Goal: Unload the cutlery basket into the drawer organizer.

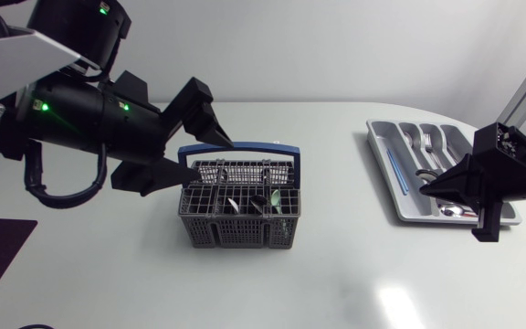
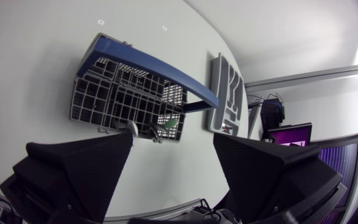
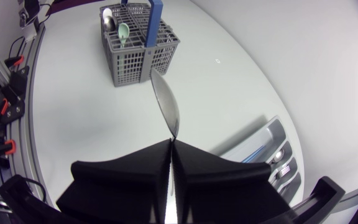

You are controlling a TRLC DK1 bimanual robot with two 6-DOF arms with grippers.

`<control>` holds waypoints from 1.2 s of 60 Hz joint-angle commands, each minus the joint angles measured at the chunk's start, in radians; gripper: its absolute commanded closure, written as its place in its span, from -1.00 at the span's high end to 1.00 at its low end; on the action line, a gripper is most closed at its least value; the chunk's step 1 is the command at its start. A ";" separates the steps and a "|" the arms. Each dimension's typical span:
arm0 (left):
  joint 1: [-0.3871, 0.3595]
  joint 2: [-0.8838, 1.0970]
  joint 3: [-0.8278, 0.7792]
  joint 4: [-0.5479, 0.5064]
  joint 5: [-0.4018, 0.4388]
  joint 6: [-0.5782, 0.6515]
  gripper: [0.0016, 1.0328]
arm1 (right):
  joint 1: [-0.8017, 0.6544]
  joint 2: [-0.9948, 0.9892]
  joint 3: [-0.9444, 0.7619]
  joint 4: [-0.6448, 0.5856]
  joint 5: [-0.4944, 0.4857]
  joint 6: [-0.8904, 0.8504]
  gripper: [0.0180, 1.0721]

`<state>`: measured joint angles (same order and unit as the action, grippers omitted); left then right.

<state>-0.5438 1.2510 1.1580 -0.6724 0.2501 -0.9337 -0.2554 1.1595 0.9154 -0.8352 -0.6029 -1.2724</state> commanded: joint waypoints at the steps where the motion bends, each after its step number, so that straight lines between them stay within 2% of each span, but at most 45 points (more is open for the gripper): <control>1: -0.022 0.024 -0.015 -0.029 -0.026 0.026 0.76 | -0.054 0.062 0.037 -0.018 -0.006 -0.139 -0.89; 16: -0.068 0.051 0.002 -0.099 -0.089 0.013 0.77 | -0.189 0.266 0.157 -0.010 0.061 -0.337 -0.89; 31: -0.116 0.076 0.002 -0.119 -0.153 0.006 0.79 | -0.249 0.450 0.218 0.119 0.221 -0.482 -0.89; 46: -0.157 0.103 0.008 -0.139 -0.216 -0.004 0.79 | -0.281 0.635 0.293 0.249 0.362 -0.545 -0.89; 55: -0.165 0.108 0.008 -0.151 -0.238 -0.011 0.79 | -0.297 0.697 0.301 0.297 0.411 -0.570 -0.87; 67: -0.166 0.125 0.008 -0.164 -0.241 -0.019 0.79 | -0.308 0.727 0.290 0.341 0.446 -0.576 -0.55; 69: -0.166 0.125 0.009 -0.164 -0.241 -0.019 0.79 | -0.308 0.727 0.287 0.347 0.450 -0.576 -0.42; 72: -0.170 0.131 0.011 -0.164 -0.245 -0.020 0.79 | -0.309 0.721 0.281 0.357 0.450 -0.575 0.05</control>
<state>-0.7029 1.3613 1.1584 -0.8227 0.0162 -0.9348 -0.5564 1.8652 1.2007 -0.4885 -0.1593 -1.8122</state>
